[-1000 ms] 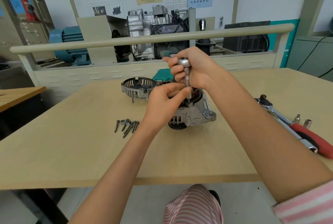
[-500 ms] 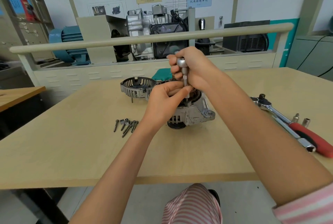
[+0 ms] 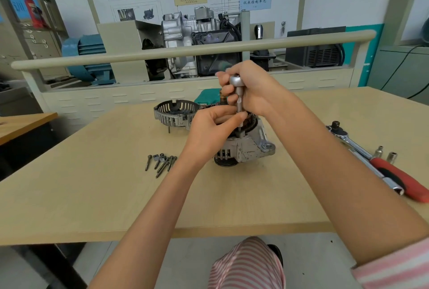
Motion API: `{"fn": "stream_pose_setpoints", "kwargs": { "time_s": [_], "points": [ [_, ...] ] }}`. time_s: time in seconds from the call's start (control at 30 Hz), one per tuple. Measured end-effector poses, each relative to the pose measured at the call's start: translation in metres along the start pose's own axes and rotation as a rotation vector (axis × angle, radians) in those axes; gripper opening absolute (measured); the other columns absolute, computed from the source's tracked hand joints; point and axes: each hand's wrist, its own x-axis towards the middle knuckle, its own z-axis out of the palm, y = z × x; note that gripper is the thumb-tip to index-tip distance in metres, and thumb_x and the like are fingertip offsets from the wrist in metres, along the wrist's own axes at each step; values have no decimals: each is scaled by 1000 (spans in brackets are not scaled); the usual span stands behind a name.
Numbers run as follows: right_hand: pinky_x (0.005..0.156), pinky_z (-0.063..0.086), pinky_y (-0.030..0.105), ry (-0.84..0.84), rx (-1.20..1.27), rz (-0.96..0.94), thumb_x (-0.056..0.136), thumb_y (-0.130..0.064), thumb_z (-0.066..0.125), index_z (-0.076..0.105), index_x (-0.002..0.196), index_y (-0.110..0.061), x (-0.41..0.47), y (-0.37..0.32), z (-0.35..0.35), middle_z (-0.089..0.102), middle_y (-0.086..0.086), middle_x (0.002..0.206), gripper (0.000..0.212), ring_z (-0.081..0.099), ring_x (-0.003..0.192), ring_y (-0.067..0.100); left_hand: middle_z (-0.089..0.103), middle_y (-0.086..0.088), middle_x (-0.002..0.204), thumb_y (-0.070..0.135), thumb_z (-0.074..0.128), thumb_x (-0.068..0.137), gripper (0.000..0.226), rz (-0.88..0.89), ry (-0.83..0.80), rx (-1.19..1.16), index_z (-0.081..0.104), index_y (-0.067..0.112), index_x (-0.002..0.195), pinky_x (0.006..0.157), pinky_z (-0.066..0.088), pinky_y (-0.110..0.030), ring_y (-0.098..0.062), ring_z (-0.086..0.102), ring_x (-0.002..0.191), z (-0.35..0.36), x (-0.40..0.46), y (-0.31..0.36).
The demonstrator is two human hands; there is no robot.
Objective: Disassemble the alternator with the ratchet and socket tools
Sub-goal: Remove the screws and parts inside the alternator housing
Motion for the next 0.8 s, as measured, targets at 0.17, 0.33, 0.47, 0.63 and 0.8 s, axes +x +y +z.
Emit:
{"fn": "stream_pose_setpoints", "kwargs": {
  "time_s": [0.17,0.33,0.47,0.63,0.8],
  "points": [
    [36,24,15,-25,-2,4,94,-8,33,51,92,-9,0,2,0,44,-3,55,18,36,38,5,71,5,77,8,69,82,10,-4,27,-22,72,14,90,69,49,-9,0,67,73,-1,0,1],
    [37,28,17,390,-2,-285,93,-2,28,34,128,-5,9,17,12,41,5,83,36,37,53,10,71,7,75,7,67,83,13,5,80,13,72,11,94,66,49,-9,2,67,72,6,0,0],
    [34,22,15,79,-37,-49,94,-7,30,45,98,-9,4,4,5,43,-3,55,16,29,33,6,74,-9,80,10,67,85,9,17,49,0,71,18,84,71,51,-15,-10,67,75,2,-2,0],
    [34,21,16,-114,-3,12,96,-11,34,52,90,-9,1,2,-3,44,-8,49,19,29,32,4,73,0,79,10,69,83,6,-1,44,-13,72,15,86,71,51,-12,-5,67,75,1,-1,2],
    [39,25,18,397,14,-286,91,-2,28,35,103,-16,8,17,12,42,5,78,20,33,47,8,73,0,79,11,70,81,9,-33,116,43,73,13,90,70,51,-12,-2,66,72,6,1,-1]
  ]
}}
